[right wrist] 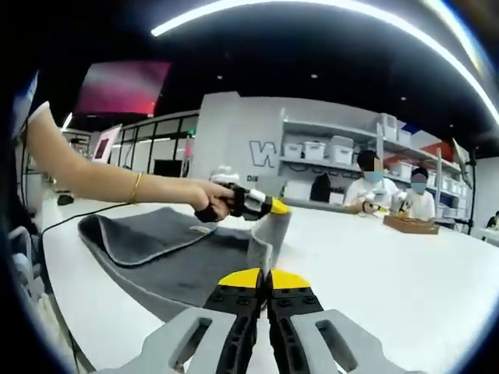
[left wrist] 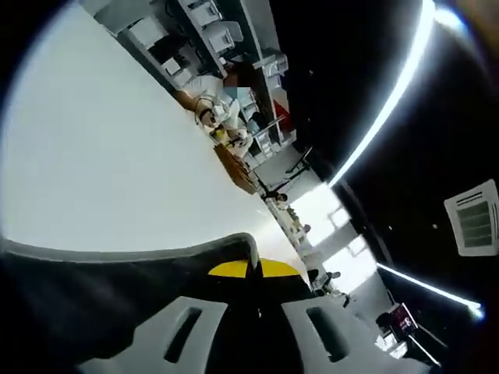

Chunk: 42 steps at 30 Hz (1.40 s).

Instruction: Open the folded towel by lifting each exposed corner and separating the folded layers until the towel lies flat within the target outline without major curled edges

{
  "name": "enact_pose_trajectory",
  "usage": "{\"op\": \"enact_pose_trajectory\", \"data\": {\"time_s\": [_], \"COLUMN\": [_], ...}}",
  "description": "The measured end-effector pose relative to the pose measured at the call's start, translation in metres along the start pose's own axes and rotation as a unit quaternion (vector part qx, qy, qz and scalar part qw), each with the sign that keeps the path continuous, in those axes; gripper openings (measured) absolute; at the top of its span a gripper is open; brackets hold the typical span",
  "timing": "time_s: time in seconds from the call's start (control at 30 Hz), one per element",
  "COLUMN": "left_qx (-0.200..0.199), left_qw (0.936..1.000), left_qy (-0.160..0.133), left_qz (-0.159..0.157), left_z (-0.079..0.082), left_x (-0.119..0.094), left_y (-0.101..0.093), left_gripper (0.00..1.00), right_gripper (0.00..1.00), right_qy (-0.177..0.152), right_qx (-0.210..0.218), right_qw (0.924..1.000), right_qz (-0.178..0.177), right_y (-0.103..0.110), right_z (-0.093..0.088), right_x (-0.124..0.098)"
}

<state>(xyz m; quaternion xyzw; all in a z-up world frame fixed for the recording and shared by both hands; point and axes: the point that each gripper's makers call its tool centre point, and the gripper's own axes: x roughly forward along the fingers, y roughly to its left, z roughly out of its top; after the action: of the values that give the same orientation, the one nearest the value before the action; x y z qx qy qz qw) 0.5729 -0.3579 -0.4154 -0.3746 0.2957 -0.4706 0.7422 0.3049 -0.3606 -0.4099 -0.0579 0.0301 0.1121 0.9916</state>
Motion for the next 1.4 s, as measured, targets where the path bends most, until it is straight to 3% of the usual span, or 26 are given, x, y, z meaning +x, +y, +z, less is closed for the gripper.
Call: {"op": "enact_pose_trajectory", "data": {"time_s": [0.47, 0.6, 0.7, 0.77, 0.97, 1.17, 1.23, 1.4], "left_qx": [0.004, -0.007, 0.006, 0.015, 0.020, 0.022, 0.031, 0.031], "left_qw": [0.9997, 0.9998, 0.9996, 0.9993, 0.9985, 0.9977, 0.9966, 0.9965], "left_qy": [0.018, 0.011, 0.025, 0.033, 0.044, 0.058, 0.071, 0.071], "left_qz": [0.015, 0.015, 0.012, 0.014, 0.027, 0.028, 0.030, 0.032], "left_z": [-0.012, -0.005, -0.005, -0.010, -0.019, -0.024, -0.028, -0.029], "left_x": [0.014, 0.021, 0.027, 0.026, 0.020, 0.014, 0.012, 0.006], "left_y": [0.003, 0.007, 0.008, 0.006, 0.001, -0.006, -0.004, -0.004], "left_gripper": [0.02, 0.02, 0.03, 0.06, 0.31, 0.31, 0.30, 0.27], "right_gripper": [0.00, 0.00, 0.00, 0.00, 0.00, 0.00, 0.00, 0.00], "right_qy": [0.014, 0.012, 0.014, 0.015, 0.007, 0.009, 0.016, 0.029], "right_qx": [0.032, 0.039, 0.046, 0.050, 0.041, 0.018, 0.004, -0.015], "right_qw": [0.9993, 0.9990, 0.9985, 0.9981, 0.9979, 0.9989, 0.9994, 0.9995], "right_qz": [-0.013, -0.019, -0.024, -0.032, -0.050, -0.042, -0.030, -0.006], "right_y": [-0.010, -0.012, -0.013, -0.016, -0.025, -0.014, -0.006, 0.012], "right_z": [-0.013, -0.014, -0.015, -0.015, -0.005, -0.003, -0.005, -0.010], "right_x": [0.003, 0.005, 0.004, 0.003, 0.000, 0.000, 0.001, 0.009]}}
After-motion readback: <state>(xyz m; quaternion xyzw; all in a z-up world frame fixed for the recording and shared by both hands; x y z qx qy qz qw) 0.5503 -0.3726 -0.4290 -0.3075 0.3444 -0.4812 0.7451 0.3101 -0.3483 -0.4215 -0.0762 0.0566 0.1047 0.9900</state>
